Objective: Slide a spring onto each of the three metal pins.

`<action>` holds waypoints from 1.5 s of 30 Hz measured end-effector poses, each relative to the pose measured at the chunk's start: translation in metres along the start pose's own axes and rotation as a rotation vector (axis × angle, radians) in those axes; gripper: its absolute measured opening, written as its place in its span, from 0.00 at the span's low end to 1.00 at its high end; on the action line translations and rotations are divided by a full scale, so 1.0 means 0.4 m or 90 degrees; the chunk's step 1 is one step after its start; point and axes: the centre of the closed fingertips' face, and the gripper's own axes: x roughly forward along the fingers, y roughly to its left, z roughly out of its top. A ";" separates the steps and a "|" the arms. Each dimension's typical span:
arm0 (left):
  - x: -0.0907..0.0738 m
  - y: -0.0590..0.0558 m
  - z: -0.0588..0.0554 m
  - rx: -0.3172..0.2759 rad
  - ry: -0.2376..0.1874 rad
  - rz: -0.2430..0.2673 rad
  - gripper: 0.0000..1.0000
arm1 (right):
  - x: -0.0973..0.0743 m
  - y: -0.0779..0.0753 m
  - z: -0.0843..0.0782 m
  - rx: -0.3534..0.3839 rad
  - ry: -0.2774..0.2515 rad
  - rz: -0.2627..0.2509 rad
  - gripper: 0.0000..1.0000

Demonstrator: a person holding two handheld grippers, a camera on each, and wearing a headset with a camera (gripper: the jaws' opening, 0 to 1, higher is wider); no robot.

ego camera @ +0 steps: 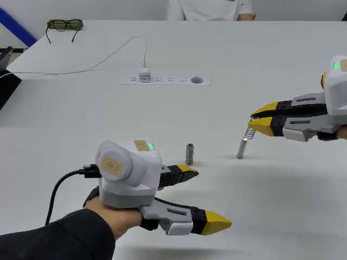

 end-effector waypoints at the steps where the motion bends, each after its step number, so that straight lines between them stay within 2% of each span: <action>1: 0.000 0.001 0.000 -0.001 0.000 0.000 0.71 | 0.003 -0.003 -0.002 0.001 0.001 -0.002 0.11; 10: -0.003 0.006 -0.005 -0.009 0.002 0.003 0.72 | 0.030 -0.023 -0.027 0.012 0.014 -0.010 0.11; 45: -0.002 0.011 -0.018 -0.027 0.007 0.002 0.71 | 0.073 -0.022 -0.101 0.046 0.037 -0.012 0.12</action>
